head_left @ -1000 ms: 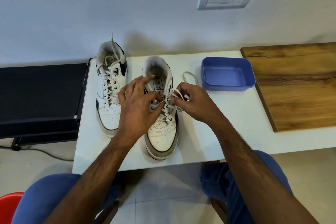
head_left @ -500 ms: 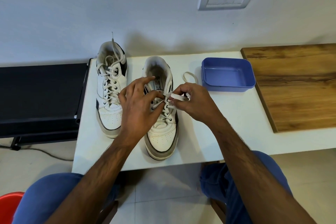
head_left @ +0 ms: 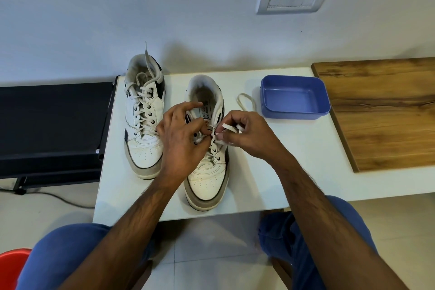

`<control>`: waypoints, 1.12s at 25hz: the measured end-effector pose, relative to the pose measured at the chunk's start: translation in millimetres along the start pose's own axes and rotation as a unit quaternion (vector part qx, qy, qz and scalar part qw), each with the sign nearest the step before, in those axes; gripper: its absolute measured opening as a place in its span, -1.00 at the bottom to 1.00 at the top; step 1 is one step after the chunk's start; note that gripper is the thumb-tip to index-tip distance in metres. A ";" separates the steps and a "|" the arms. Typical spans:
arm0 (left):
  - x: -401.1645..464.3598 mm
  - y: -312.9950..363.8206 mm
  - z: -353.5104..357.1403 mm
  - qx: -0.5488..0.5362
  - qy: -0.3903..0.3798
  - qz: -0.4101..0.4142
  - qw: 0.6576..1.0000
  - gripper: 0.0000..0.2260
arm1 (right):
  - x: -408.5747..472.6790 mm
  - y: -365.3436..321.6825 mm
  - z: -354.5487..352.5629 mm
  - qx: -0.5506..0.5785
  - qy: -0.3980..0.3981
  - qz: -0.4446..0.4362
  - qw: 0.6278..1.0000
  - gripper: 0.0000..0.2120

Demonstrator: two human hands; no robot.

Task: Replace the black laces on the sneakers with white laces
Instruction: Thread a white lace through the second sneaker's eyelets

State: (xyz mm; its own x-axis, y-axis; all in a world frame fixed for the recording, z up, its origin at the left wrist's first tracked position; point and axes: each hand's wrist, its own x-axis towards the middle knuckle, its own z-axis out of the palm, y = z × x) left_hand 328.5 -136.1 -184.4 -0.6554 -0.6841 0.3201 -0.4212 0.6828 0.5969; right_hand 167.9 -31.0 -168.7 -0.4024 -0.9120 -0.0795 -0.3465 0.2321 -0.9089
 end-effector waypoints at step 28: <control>5.6 -1.2 -6.9 0.030 -0.084 -0.002 0.996 -0.91 | -0.8 -7.6 -2.8 0.052 0.032 0.028 0.998 -0.79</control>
State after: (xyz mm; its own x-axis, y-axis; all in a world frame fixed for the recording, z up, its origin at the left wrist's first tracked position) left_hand 329.7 -142.5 -178.2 -0.7467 -0.6383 0.1872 -0.4577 0.6973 0.5516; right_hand 168.5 -31.1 -160.6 -0.4726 -0.8747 -0.1074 -0.2346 0.2423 -0.9414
